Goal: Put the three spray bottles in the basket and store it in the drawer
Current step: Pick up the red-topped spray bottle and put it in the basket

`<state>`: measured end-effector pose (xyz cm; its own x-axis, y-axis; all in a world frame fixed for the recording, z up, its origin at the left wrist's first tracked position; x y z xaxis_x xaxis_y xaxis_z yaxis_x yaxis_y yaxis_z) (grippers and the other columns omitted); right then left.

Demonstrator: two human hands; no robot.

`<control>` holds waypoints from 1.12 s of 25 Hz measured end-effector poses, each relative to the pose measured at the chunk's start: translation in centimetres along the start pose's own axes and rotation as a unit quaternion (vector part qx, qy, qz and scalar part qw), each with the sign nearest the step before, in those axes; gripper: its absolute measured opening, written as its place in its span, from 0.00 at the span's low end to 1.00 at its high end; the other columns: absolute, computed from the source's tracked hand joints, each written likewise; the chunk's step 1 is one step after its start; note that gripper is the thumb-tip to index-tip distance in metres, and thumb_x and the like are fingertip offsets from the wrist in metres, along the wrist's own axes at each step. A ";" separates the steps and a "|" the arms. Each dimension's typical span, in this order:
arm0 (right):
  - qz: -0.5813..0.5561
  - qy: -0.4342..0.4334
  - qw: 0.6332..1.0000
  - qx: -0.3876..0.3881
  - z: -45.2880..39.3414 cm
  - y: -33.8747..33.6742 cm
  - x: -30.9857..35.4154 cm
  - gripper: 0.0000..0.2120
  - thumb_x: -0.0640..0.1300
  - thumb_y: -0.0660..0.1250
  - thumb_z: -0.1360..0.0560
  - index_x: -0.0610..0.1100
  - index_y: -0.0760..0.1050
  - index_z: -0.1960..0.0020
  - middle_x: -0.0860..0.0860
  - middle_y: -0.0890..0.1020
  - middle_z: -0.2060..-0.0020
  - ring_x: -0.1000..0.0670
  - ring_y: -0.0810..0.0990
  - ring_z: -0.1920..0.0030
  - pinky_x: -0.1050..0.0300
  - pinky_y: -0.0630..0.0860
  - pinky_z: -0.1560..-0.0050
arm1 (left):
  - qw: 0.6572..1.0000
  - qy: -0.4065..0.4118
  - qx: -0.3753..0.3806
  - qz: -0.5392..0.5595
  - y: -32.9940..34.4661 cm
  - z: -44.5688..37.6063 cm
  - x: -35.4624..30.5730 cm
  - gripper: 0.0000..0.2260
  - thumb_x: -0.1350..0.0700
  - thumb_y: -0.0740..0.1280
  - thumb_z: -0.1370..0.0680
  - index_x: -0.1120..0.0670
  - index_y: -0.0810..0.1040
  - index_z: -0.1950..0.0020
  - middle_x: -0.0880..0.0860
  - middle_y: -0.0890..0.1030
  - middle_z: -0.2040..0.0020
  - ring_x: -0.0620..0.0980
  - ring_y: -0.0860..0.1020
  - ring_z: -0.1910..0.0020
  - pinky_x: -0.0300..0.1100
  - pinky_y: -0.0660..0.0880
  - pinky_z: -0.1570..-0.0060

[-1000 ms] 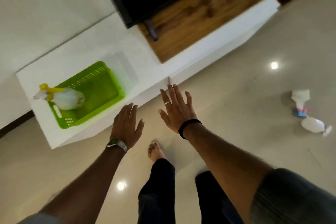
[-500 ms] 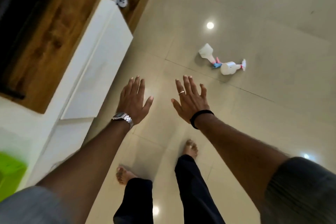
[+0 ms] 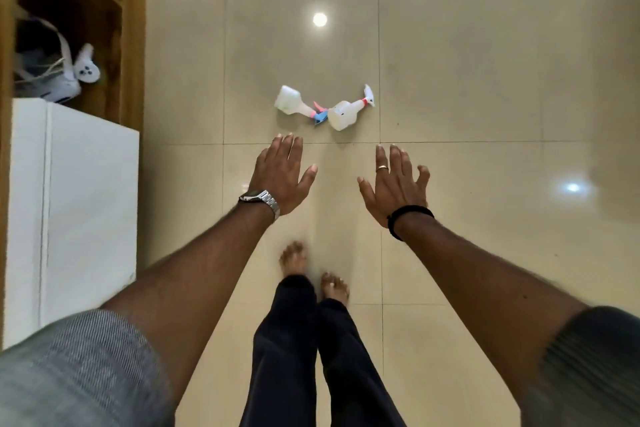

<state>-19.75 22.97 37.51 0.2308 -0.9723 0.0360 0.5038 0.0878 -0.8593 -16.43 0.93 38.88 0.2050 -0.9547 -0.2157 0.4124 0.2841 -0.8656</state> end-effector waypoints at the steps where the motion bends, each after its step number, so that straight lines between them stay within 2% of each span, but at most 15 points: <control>1: -0.012 0.016 1.000 0.007 -0.6 -0.2 -0.8 0.34 0.61 0.47 0.18 0.46 0.48 0.18 0.44 0.54 0.19 0.44 0.53 0.20 0.36 0.54 0.27 | 1.000 0.010 0.006 -0.008 -0.2 -1.3 -0.8 0.30 0.42 0.54 0.17 0.56 0.56 0.19 0.56 0.58 0.18 0.57 0.54 0.18 0.53 0.54 0.22; 6: -0.043 0.053 0.998 0.012 -6.3 -2.6 -2.6 0.34 0.61 0.47 0.18 0.46 0.49 0.18 0.45 0.56 0.20 0.45 0.55 0.20 0.37 0.54 0.27 | 0.998 0.039 0.040 -0.043 -1.4 -8.8 -1.7 0.31 0.42 0.55 0.17 0.57 0.56 0.19 0.56 0.60 0.19 0.57 0.56 0.19 0.53 0.59 0.23; 11: -0.091 0.090 0.991 0.026 -16.9 -3.0 -3.4 0.33 0.61 0.47 0.18 0.45 0.51 0.18 0.46 0.58 0.21 0.46 0.58 0.21 0.38 0.56 0.28 | 0.997 0.050 0.056 -0.029 -1.5 -21.3 -0.6 0.27 0.43 0.56 0.18 0.58 0.63 0.24 0.57 0.70 0.26 0.57 0.69 0.27 0.53 0.69 0.32; 14: -0.146 0.132 0.979 0.049 -24.5 -0.4 -3.3 0.33 0.61 0.47 0.18 0.44 0.53 0.19 0.47 0.61 0.22 0.47 0.61 0.23 0.39 0.59 0.29 | 0.995 0.033 0.093 0.011 0.9 -29.4 0.6 0.27 0.43 0.56 0.17 0.59 0.64 0.25 0.59 0.72 0.27 0.58 0.70 0.27 0.54 0.68 0.32; 17: -0.184 0.180 0.963 0.084 -30.9 3.6 -2.8 0.33 0.61 0.48 0.18 0.44 0.54 0.19 0.47 0.64 0.23 0.46 0.63 0.24 0.39 0.60 0.30 | 0.990 0.063 0.125 0.000 4.5 -35.8 1.9 0.27 0.44 0.56 0.17 0.59 0.63 0.24 0.59 0.71 0.27 0.59 0.69 0.27 0.54 0.68 0.30; 19: -0.190 0.194 0.957 0.106 -34.7 7.0 -2.2 0.33 0.61 0.48 0.18 0.43 0.55 0.20 0.46 0.66 0.24 0.45 0.65 0.25 0.39 0.60 0.31 | 0.986 0.070 0.151 -0.013 7.7 -39.7 2.9 0.28 0.43 0.55 0.17 0.59 0.61 0.23 0.58 0.70 0.26 0.59 0.67 0.26 0.54 0.67 0.29; 23: -0.201 0.196 0.951 0.128 -40.6 13.1 -0.6 0.32 0.62 0.49 0.18 0.42 0.60 0.22 0.45 0.70 0.28 0.43 0.69 0.28 0.39 0.63 0.34 | 0.976 0.028 0.216 0.004 14.2 -44.4 3.7 0.29 0.42 0.53 0.17 0.58 0.57 0.21 0.59 0.66 0.22 0.60 0.64 0.23 0.54 0.65 0.27; 25: -0.256 0.228 0.926 0.155 -42.6 15.8 0.0 0.32 0.63 0.49 0.19 0.42 0.63 0.24 0.44 0.72 0.30 0.41 0.72 0.31 0.41 0.66 0.35 | 0.970 0.009 0.241 0.032 16.9 -45.7 3.0 0.30 0.43 0.53 0.16 0.58 0.54 0.19 0.60 0.64 0.21 0.60 0.63 0.22 0.56 0.64 0.26; 26: -0.308 0.263 0.898 0.172 -43.3 17.1 0.1 0.32 0.63 0.50 0.20 0.42 0.64 0.25 0.44 0.73 0.30 0.40 0.74 0.33 0.42 0.69 0.35 | 0.966 0.002 0.253 0.051 18.1 -46.1 2.6 0.30 0.43 0.52 0.16 0.57 0.53 0.19 0.60 0.63 0.21 0.61 0.64 0.23 0.56 0.63 0.26; 28: -0.415 0.346 0.816 0.206 -44.9 19.5 0.7 0.33 0.65 0.50 0.21 0.43 0.65 0.26 0.44 0.75 0.32 0.40 0.77 0.37 0.45 0.73 0.38 | 0.958 -0.013 0.272 0.087 20.5 -47.0 2.4 0.30 0.44 0.51 0.16 0.57 0.51 0.18 0.61 0.62 0.20 0.62 0.64 0.23 0.57 0.62 0.25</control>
<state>-47.14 14.33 -2.09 -0.7861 -0.6101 0.0993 0.5172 -0.7371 -0.4349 -49.23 0.33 -0.62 0.3317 -0.8881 -0.3181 0.7703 0.4496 -0.4522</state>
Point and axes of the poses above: each hand's wrist, its own z-axis away from the middle knuckle, its own y-axis out of the palm, x = y × z, the point moved 3 cm from there along -z, towards the middle knuckle
